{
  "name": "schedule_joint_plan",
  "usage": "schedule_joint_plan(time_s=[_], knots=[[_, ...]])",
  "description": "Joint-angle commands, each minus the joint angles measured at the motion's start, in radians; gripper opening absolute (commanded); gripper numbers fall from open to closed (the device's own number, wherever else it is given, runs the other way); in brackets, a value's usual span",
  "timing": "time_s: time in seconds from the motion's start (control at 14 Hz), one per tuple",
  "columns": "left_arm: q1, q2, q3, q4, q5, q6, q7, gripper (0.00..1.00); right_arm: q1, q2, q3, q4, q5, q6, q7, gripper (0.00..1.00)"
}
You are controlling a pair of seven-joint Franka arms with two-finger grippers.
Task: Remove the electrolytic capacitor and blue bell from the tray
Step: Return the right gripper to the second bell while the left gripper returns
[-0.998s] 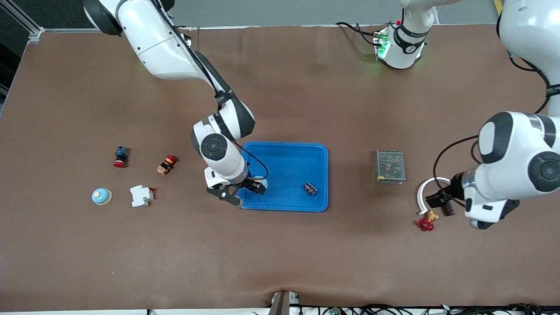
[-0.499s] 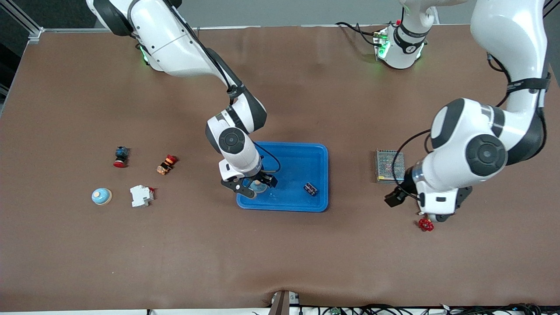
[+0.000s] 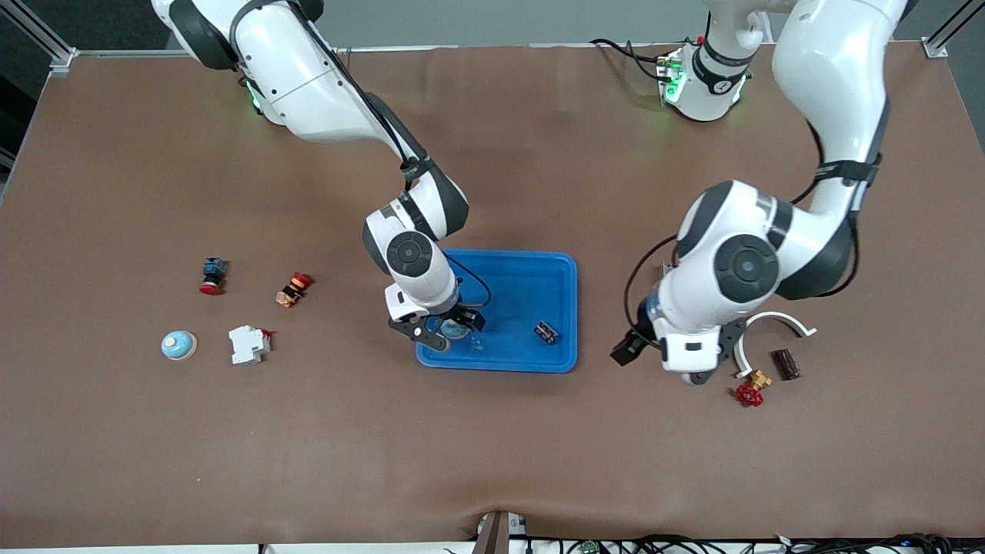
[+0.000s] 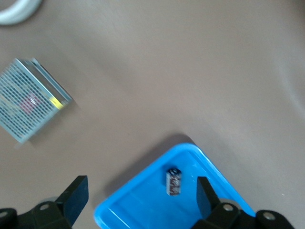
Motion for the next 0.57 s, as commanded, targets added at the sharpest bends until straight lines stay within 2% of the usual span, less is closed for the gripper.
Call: schedule_joint_plan(time_s=[0.0, 0.5], knots=[[-0.051, 0.032, 0.011, 0.034, 0.014, 0.019, -0.056, 1.00, -0.004, 0.019, -0.002, 0.033, -0.013, -0.006, 0.019, 1.00], [-0.167, 0.098, 0.051, 0.027, 0.020, 0.095, -0.180, 1.00, -0.001, 0.044, -0.002, 0.065, -0.013, -0.009, 0.021, 1.00]])
